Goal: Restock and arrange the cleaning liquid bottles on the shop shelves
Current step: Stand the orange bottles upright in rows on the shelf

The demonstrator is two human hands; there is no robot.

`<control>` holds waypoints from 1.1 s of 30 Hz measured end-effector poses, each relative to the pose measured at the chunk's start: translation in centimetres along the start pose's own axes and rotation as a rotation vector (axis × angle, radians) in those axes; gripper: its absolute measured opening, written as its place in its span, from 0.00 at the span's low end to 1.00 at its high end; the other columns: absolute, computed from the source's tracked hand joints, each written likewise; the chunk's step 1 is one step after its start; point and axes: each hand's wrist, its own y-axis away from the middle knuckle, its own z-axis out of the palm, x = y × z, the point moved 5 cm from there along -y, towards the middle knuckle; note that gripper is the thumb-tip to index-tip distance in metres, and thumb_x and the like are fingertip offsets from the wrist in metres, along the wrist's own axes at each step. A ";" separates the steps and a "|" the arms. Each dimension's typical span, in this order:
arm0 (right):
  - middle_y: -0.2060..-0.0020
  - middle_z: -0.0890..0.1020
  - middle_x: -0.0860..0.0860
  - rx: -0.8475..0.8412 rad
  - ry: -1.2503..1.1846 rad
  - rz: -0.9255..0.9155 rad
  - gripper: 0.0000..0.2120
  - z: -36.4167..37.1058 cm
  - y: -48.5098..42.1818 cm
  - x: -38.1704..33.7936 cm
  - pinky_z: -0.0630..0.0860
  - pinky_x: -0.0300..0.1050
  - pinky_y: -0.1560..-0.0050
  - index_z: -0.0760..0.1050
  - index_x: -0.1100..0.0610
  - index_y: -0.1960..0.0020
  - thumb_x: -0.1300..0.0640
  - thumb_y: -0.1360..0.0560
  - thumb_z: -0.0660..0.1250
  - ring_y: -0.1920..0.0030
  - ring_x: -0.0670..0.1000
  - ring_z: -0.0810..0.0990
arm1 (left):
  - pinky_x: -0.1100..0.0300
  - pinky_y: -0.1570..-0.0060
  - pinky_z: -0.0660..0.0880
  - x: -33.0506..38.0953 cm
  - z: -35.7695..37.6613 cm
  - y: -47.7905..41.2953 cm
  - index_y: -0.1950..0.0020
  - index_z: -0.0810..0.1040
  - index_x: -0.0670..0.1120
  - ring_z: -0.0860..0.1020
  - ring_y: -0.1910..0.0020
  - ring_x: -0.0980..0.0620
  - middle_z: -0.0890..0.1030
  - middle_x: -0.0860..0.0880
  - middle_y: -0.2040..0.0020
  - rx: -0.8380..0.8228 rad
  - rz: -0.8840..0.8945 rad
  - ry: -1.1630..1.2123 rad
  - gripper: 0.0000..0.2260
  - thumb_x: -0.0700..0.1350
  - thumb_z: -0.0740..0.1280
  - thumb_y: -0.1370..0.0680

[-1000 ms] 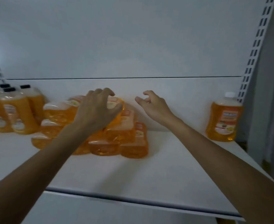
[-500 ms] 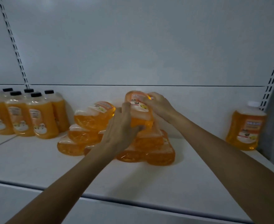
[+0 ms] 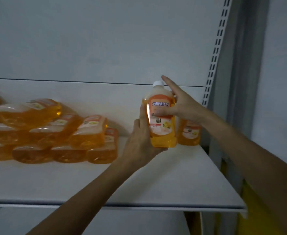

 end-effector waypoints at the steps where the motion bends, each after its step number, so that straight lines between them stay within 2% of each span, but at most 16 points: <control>1: 0.45 0.72 0.45 -0.003 0.047 0.037 0.49 -0.7 0.9 1.3 0.77 0.31 0.60 0.48 0.41 0.24 0.53 0.33 0.76 0.52 0.43 0.78 | 0.52 0.46 0.77 0.3 1.8 0.2 0.24 0.38 0.50 0.75 0.42 0.49 0.69 0.44 0.35 -0.034 -0.003 0.027 0.58 0.50 0.80 0.38; 3: 0.41 0.71 0.48 0.011 0.146 0.096 0.49 -2.0 2.6 4.1 0.79 0.37 0.54 0.50 0.38 0.25 0.50 0.36 0.78 0.48 0.48 0.78 | 0.57 0.46 0.75 1.1 5.1 0.8 0.28 0.32 0.57 0.74 0.42 0.48 0.65 0.43 0.34 -0.128 -0.008 0.046 0.58 0.47 0.79 0.36; 5: 0.39 0.70 0.50 0.025 0.173 0.121 0.48 -3.0 4.4 6.8 0.80 0.46 0.49 0.54 0.38 0.27 0.49 0.38 0.79 0.43 0.52 0.77 | 0.64 0.46 0.70 1.6 8.0 1.5 0.36 0.24 0.58 0.72 0.39 0.49 0.59 0.43 0.31 -0.234 -0.011 0.044 0.56 0.47 0.76 0.32; 7: 0.38 0.70 0.49 0.070 0.131 0.110 0.46 -3.8 5.9 8.4 0.80 0.45 0.51 0.56 0.39 0.29 0.51 0.38 0.79 0.42 0.50 0.76 | 0.64 0.42 0.68 2.1 9.6 1.9 0.38 0.22 0.60 0.70 0.36 0.49 0.55 0.45 0.29 -0.290 0.026 0.051 0.55 0.51 0.74 0.30; 9: 0.36 0.69 0.49 0.143 0.134 0.084 0.44 -4.6 7.0 9.1 0.80 0.44 0.51 0.56 0.40 0.30 0.52 0.37 0.79 0.43 0.49 0.76 | 0.63 0.40 0.69 2.2 10.2 1.9 0.38 0.23 0.63 0.70 0.36 0.50 0.56 0.46 0.29 -0.316 0.056 0.034 0.53 0.53 0.72 0.29; 11: 0.35 0.67 0.49 0.178 0.210 0.055 0.44 -5.0 7.5 9.4 0.80 0.46 0.49 0.56 0.41 0.30 0.53 0.37 0.79 0.42 0.49 0.74 | 0.57 0.39 0.71 2.1 10.5 1.9 0.33 0.26 0.63 0.70 0.37 0.48 0.60 0.46 0.30 -0.337 0.059 -0.052 0.49 0.55 0.70 0.28; 12: 0.35 0.66 0.49 0.182 0.255 0.046 0.45 -5.2 7.7 9.5 0.80 0.48 0.47 0.56 0.42 0.29 0.54 0.37 0.79 0.40 0.50 0.73 | 0.55 0.38 0.70 1.8 10.7 2.0 0.29 0.31 0.61 0.70 0.38 0.47 0.61 0.46 0.30 -0.365 0.035 -0.115 0.45 0.56 0.68 0.27; 13: 0.35 0.65 0.48 0.189 0.294 0.046 0.45 -5.4 7.8 9.9 0.79 0.51 0.45 0.55 0.42 0.29 0.54 0.37 0.79 0.39 0.50 0.71 | 0.54 0.37 0.68 1.5 10.9 2.1 0.25 0.40 0.57 0.70 0.37 0.46 0.63 0.46 0.31 -0.406 0.015 -0.202 0.40 0.56 0.65 0.25; 14: 0.34 0.65 0.48 0.203 0.325 0.050 0.46 -5.6 7.8 10.2 0.77 0.53 0.43 0.55 0.43 0.28 0.53 0.37 0.79 0.37 0.51 0.69 | 0.53 0.36 0.66 1.2 11.2 2.2 0.25 0.53 0.52 0.68 0.37 0.46 0.65 0.45 0.32 -0.453 0.013 -0.314 0.32 0.57 0.62 0.24; 15: 0.34 0.65 0.48 0.222 0.355 0.058 0.46 -5.8 7.8 10.5 0.75 0.55 0.41 0.55 0.43 0.28 0.53 0.37 0.79 0.36 0.51 0.68 | 0.54 0.36 0.65 1.1 11.5 2.2 0.29 0.63 0.47 0.68 0.37 0.46 0.68 0.45 0.33 -0.492 0.014 -0.416 0.26 0.58 0.59 0.23; 16: 0.33 0.65 0.48 0.238 0.382 0.067 0.46 -6.0 7.7 10.8 0.74 0.56 0.40 0.54 0.43 0.28 0.52 0.37 0.79 0.35 0.51 0.67 | 0.54 0.37 0.64 0.9 11.7 2.3 0.34 0.68 0.45 0.67 0.38 0.46 0.70 0.45 0.35 -0.514 0.012 -0.484 0.24 0.59 0.57 0.23; 18: 0.32 0.65 0.48 0.243 0.410 0.084 0.46 -5.9 7.0 11.0 0.73 0.55 0.39 0.54 0.43 0.27 0.53 0.36 0.79 0.35 0.52 0.67 | 0.55 0.38 0.64 0.9 12.0 2.3 0.37 0.70 0.44 0.67 0.39 0.47 0.71 0.45 0.36 -0.520 0.010 -0.511 0.23 0.60 0.56 0.23; 26: 0.32 0.65 0.51 0.303 0.440 0.173 0.47 -4.7 4.6 11.5 0.72 0.53 0.40 0.51 0.44 0.27 0.58 0.34 0.77 0.33 0.55 0.67 | 0.56 0.37 0.63 1.0 11.9 2.4 0.34 0.68 0.44 0.67 0.38 0.49 0.70 0.47 0.35 -0.531 -0.017 -0.497 0.24 0.59 0.55 0.22; 30: 0.32 0.65 0.51 0.315 0.463 0.170 0.46 -4.6 4.8 11.3 0.72 0.53 0.39 0.52 0.44 0.27 0.57 0.34 0.78 0.33 0.55 0.68 | 0.56 0.37 0.65 1.1 11.8 2.4 0.34 0.69 0.43 0.68 0.38 0.48 0.71 0.46 0.35 -0.525 -0.021 -0.497 0.24 0.59 0.56 0.22; 33: 0.29 0.63 0.51 0.294 0.536 0.196 0.48 -4.3 5.2 10.9 0.68 0.56 0.35 0.49 0.45 0.25 0.54 0.33 0.77 0.30 0.56 0.63 | 0.55 0.35 0.65 1.0 11.3 2.1 0.33 0.69 0.44 0.68 0.36 0.48 0.70 0.46 0.33 -0.588 -0.015 -0.463 0.24 0.59 0.57 0.22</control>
